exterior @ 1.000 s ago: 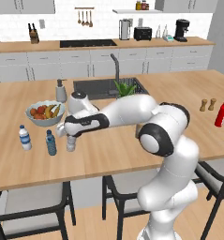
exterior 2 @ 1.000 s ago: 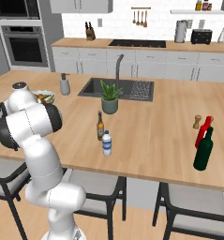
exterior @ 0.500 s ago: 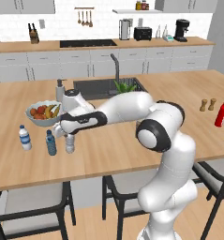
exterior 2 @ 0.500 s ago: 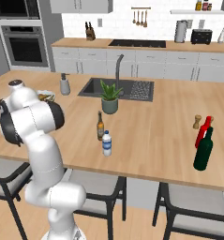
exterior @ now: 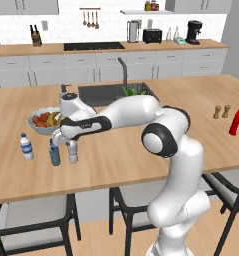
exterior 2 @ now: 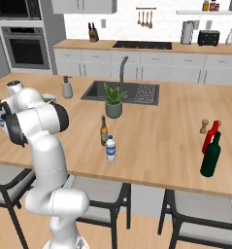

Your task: Move the plastic bottles in the middle to the plastics group, and the glass bottles in the middle to the glass group.

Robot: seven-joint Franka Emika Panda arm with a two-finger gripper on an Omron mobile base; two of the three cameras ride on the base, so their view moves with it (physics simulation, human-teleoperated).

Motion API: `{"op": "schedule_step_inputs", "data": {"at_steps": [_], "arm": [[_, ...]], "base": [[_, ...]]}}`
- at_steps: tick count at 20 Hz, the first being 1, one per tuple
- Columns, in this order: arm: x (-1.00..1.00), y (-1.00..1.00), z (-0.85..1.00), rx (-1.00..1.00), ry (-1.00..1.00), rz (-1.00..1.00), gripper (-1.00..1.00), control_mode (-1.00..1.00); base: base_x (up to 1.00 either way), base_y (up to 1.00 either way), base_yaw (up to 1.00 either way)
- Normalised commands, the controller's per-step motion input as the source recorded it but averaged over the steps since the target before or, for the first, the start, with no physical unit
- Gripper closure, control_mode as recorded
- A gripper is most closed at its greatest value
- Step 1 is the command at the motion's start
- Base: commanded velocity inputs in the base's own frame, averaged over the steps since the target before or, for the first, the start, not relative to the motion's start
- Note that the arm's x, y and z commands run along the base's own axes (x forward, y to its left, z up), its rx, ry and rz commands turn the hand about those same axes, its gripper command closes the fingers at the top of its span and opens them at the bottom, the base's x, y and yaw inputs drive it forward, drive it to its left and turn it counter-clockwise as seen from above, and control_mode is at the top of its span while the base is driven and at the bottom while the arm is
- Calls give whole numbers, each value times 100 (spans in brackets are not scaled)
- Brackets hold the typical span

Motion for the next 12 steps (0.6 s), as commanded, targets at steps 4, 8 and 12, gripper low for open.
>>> {"op": "schedule_step_inputs", "data": {"at_steps": [4,8,12], "arm": [[0,0,-44,0,-1,0,100,-100],[0,0,-1,0,0,0,100,-100],[0,0,-21,0,0,0,100,-100]], "base": [[0,0,0],[0,0,0],[0,0,0]]}}
